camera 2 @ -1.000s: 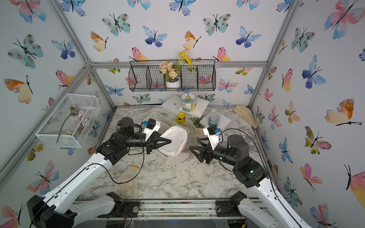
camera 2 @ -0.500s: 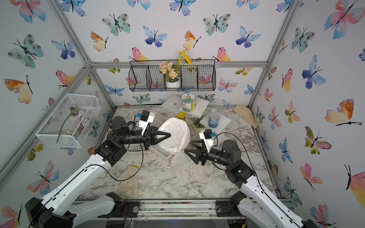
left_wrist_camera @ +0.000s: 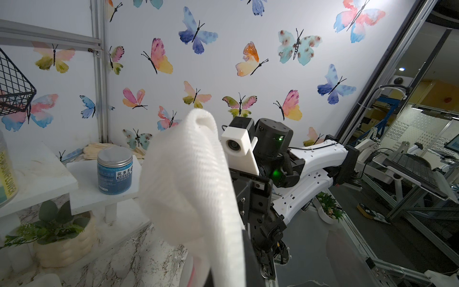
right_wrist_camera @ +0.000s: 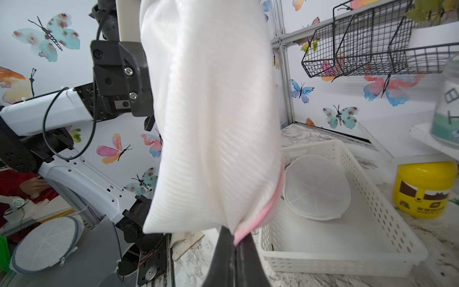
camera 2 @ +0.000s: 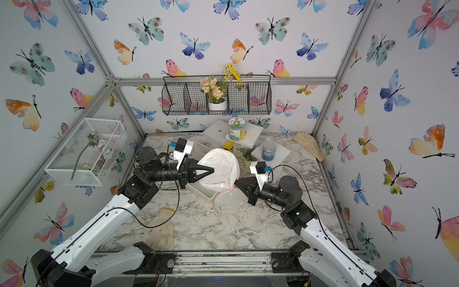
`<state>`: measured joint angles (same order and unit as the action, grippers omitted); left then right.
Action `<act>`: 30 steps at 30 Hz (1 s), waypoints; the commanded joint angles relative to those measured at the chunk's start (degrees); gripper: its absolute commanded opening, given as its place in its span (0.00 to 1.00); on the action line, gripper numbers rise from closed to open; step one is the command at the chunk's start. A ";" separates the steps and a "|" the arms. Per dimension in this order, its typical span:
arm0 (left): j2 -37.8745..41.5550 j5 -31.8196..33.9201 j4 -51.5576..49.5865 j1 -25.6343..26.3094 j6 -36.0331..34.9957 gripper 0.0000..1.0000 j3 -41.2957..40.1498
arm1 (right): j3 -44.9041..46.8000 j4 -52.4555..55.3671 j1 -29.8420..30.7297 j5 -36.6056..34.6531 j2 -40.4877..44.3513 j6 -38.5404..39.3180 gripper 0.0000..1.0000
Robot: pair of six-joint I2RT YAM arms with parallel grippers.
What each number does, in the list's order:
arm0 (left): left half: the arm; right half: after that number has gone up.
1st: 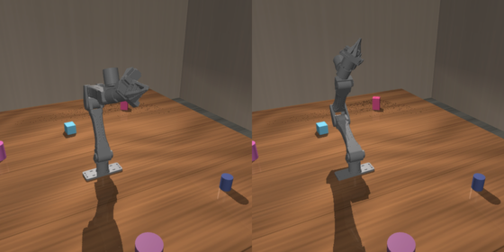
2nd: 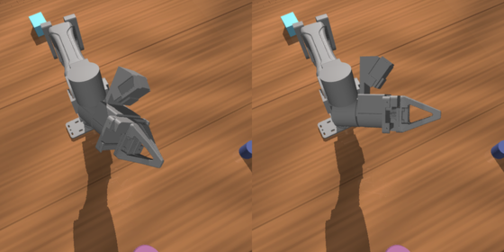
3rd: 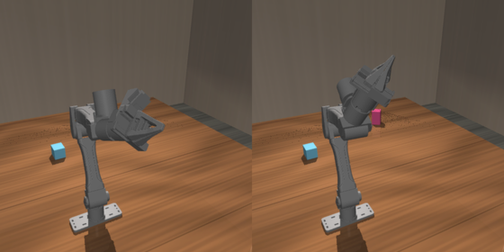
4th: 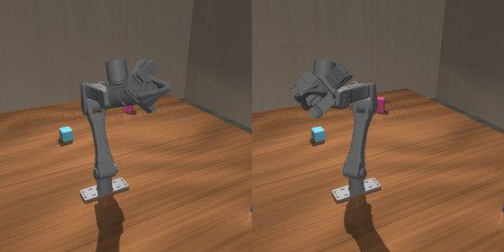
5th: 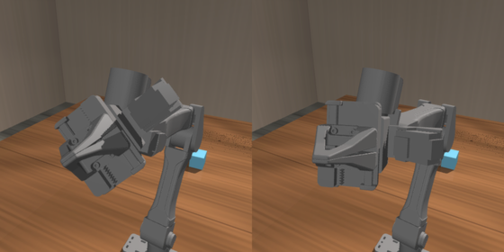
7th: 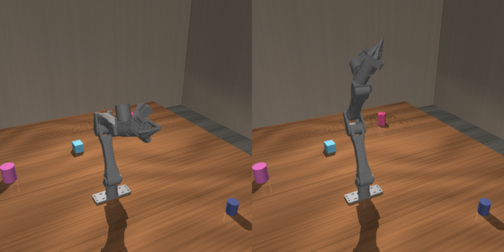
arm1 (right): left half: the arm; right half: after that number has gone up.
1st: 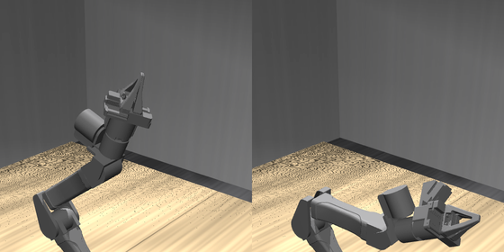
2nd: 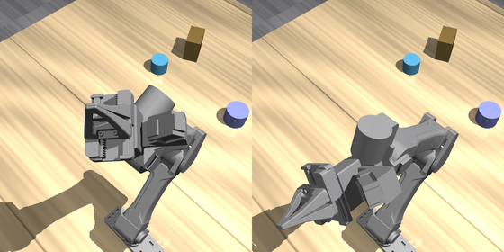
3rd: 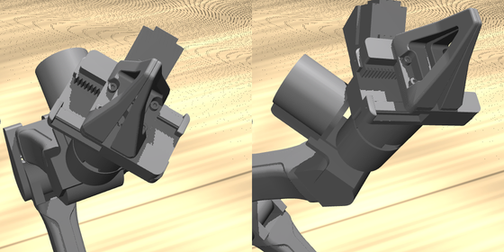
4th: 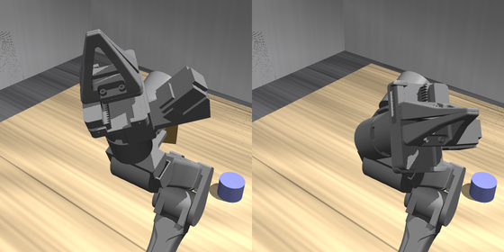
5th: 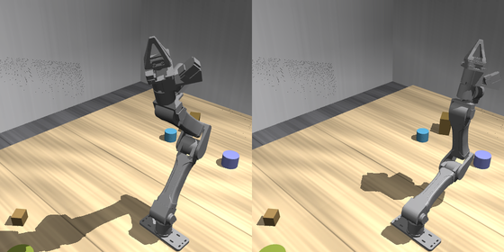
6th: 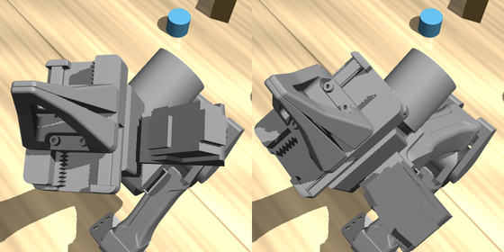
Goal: Turn the laundry bag inside out
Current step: Turn over the laundry bag.
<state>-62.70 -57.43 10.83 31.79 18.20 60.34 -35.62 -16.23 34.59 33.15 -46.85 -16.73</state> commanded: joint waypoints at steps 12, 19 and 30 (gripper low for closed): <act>4.86 -12.86 12.78 0.43 9.11 0.00 -0.48 | -9.21 8.29 0.10 -5.15 -12.78 16.24 0.04; 4.31 -4.18 9.15 0.82 8.92 0.00 -1.39 | -15.23 13.33 0.05 -2.87 -17.93 14.66 0.47; 2.94 27.08 9.47 1.25 46.49 0.00 -11.37 | -2.14 26.57 0.04 -25.38 7.08 28.00 0.71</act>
<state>-59.66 -40.91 19.22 32.49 47.83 49.12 -39.92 5.02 34.72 10.68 -41.52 3.53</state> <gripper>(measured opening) 0.050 0.711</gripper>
